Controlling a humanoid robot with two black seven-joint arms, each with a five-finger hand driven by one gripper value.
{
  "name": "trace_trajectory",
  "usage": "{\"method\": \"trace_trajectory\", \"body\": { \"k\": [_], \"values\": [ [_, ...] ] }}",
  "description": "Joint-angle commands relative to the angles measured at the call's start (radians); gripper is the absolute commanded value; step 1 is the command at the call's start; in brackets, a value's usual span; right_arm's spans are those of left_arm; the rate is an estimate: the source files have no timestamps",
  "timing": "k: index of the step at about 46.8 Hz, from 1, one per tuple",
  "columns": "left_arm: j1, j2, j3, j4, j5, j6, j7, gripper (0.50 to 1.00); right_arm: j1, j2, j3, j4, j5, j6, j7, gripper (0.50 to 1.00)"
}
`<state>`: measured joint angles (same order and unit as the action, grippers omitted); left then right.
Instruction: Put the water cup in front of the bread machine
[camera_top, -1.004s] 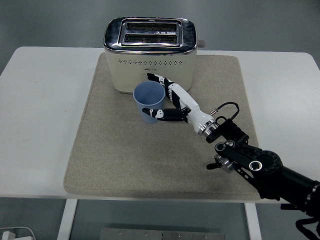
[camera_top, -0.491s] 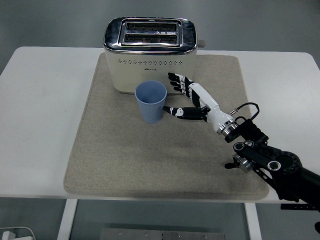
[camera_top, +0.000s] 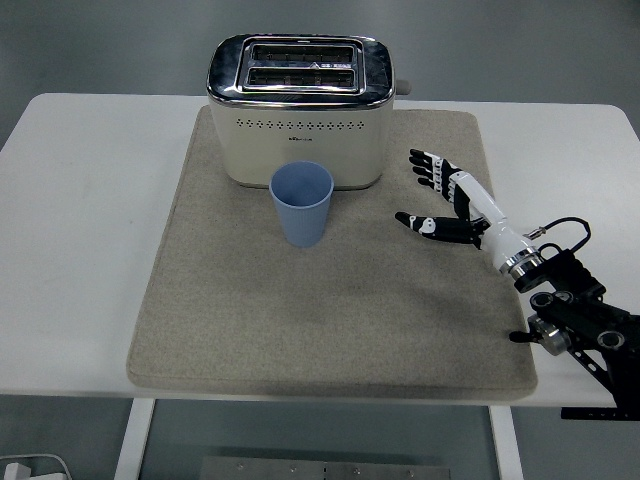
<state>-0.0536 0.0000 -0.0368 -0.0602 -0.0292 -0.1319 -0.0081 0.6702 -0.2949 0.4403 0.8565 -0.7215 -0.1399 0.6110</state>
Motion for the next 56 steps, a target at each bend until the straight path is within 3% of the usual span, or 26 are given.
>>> {"method": "trace_trajectory", "body": {
  "k": [1, 24, 51, 56],
  "values": [
    [0.000, 0.000, 0.000, 0.000, 0.000, 0.000, 0.000, 1.000, -0.001, -0.024, 0.017, -0.007, 0.069, 0.000, 0.000, 0.917],
    [0.000, 0.000, 0.000, 0.000, 0.000, 0.000, 0.000, 1.000, 0.092, -0.050, 0.043, -0.106, 0.431, 0.003, -0.010, 0.917],
    [0.000, 0.000, 0.000, 0.000, 0.000, 0.000, 0.000, 1.000, 0.166, -0.038, 0.044, -0.106, 0.445, 0.014, -0.027, 0.917],
    [0.000, 0.000, 0.000, 0.000, 0.000, 0.000, 0.000, 1.000, 0.169, -0.036, 0.046, -0.111, 0.447, 0.013, -0.051, 0.917]
  ]
}}
